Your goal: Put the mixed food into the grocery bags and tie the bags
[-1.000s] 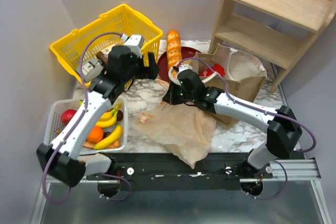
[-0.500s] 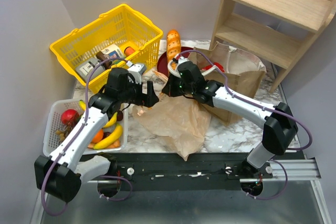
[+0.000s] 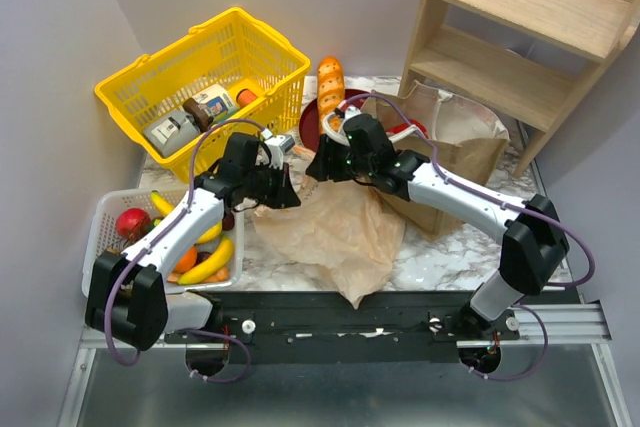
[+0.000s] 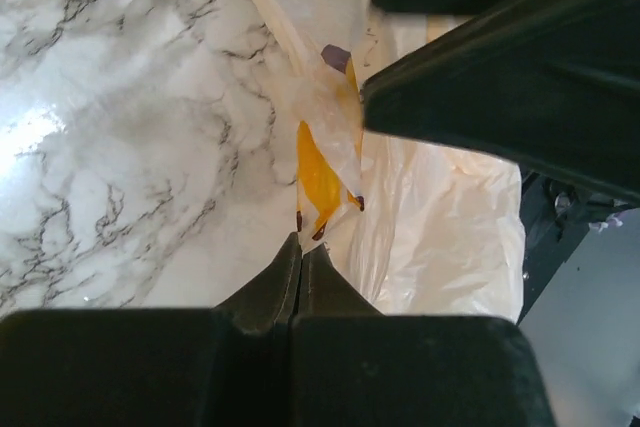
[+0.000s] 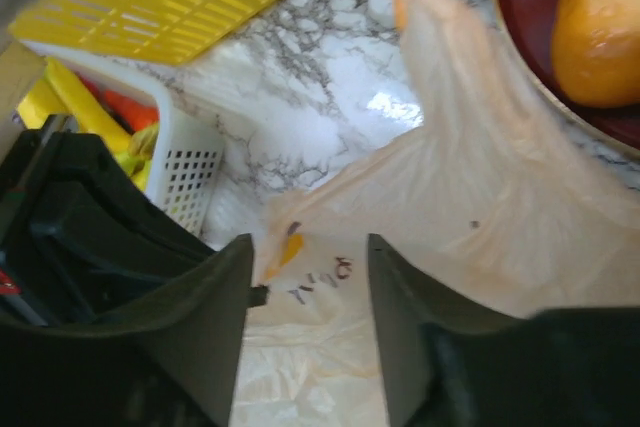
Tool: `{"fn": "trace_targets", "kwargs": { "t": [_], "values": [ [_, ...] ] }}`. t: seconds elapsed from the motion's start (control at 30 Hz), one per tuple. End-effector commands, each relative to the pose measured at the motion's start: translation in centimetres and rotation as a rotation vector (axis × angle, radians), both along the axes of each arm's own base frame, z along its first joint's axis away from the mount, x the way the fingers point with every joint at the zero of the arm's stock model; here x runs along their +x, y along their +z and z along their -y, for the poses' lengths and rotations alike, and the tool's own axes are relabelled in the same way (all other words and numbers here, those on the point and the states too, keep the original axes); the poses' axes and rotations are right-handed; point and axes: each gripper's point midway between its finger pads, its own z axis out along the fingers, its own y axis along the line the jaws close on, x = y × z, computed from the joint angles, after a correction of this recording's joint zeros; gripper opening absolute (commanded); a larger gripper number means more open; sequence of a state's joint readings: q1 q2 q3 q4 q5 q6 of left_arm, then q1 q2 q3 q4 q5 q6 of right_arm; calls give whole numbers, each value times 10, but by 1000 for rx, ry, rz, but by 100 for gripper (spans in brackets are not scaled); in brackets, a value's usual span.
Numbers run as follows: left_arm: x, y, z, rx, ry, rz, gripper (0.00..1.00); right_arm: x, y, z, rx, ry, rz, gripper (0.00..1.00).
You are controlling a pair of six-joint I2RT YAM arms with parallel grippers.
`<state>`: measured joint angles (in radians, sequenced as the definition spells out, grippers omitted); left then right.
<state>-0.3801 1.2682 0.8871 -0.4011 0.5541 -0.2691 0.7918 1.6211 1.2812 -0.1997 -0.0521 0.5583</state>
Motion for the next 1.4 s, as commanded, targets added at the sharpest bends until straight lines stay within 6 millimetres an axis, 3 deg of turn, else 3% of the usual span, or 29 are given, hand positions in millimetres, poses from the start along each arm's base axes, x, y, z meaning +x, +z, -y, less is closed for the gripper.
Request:
{"fn": "trace_targets", "kwargs": {
  "t": [0.0,0.13,0.2,0.4,0.6,0.7,0.83,0.97,1.07,1.2,1.33,1.37],
  "values": [
    [19,1,-29,81,134,54,0,27,6,34,-35,-87,54,67],
    [34,8,-65,196,300,133,0,37,-28,87,-167,-244,12,76],
    [42,12,-83,259,380,174,0,38,-35,109,-197,-302,-4,82],
    [51,36,-113,349,488,280,0,20,-84,179,-339,-485,-133,89],
    [53,37,-121,381,502,306,0,-1,-96,239,-403,-656,-144,97],
    [53,34,-123,389,504,302,0,-5,-90,263,-406,-723,-130,98],
    [52,35,-132,425,535,319,0,-18,-83,277,-450,-733,-129,98],
    [50,34,-142,455,567,336,0,-33,-64,265,-383,-634,-113,97],
    [49,32,-142,458,567,332,0,-45,-39,235,-261,-519,-46,97],
    [50,31,-139,448,554,326,0,-66,-16,178,-124,-334,-9,95],
    [49,31,-137,436,543,328,0,-70,6,116,20,-140,12,92],
    [48,29,-135,429,536,321,0,-67,-1,107,-3,-113,11,92]
  ]
}}
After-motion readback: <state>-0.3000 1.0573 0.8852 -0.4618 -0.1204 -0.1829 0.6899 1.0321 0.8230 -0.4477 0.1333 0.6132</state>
